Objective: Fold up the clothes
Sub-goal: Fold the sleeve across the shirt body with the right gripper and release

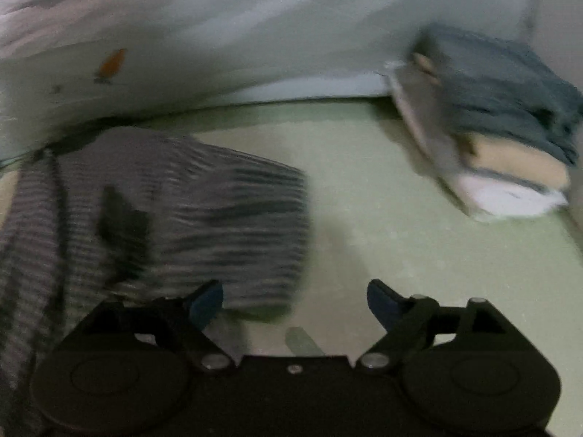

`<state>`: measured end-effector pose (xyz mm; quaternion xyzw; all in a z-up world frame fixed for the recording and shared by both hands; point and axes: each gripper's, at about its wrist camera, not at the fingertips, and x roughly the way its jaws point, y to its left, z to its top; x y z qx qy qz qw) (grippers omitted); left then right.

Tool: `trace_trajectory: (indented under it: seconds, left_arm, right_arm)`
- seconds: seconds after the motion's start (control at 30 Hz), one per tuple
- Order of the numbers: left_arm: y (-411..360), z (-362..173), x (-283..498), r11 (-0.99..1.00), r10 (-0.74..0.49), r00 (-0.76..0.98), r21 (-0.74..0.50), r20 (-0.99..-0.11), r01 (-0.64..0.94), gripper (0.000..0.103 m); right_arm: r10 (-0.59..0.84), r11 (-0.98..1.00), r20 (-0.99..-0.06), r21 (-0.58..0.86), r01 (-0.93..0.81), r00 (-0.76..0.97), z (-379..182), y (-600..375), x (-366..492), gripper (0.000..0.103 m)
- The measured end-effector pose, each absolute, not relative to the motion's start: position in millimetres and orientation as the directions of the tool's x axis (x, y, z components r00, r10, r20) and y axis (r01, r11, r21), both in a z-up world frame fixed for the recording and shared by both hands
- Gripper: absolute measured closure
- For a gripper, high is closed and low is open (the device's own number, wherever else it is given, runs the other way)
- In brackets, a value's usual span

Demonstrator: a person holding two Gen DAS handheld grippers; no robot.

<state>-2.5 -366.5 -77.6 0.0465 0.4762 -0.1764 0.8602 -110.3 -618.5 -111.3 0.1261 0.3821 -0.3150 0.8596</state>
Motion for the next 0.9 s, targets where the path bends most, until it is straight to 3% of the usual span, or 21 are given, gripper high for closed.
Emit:
trace_trajectory:
  seconds: [0.17, 0.9]
  left_arm:
    - [-415, -81, -1, 0.911, -0.283, 0.473, -0.080, -0.834, 0.404, 0.010]
    - [-519, -121, 36, 0.850, -0.236, 0.390, 0.006, -0.890, 0.527, 0.017]
  right_arm:
    - [-0.462, 0.717, -0.765, -0.024, 0.696, 0.449, -128, -655, -132, 0.008]
    - [-0.396, 0.736, -0.820, -0.016, 0.677, 0.412, -165, -710, -100, 0.007]
